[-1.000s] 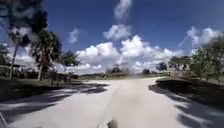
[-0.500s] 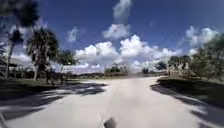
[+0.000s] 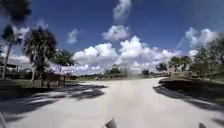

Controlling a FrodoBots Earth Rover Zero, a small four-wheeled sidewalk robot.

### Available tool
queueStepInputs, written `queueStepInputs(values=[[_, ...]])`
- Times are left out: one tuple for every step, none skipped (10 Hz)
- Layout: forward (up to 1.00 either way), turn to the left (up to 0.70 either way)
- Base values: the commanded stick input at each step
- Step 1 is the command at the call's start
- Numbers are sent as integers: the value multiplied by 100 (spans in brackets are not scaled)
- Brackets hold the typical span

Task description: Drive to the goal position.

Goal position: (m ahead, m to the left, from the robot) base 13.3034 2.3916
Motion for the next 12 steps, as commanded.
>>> queueStepInputs(values=[[70,0],[70,0],[70,0],[70,0],[70,0],[70,0],[70,0],[70,0],[70,0],[70,0],[70,0],[70,0]])
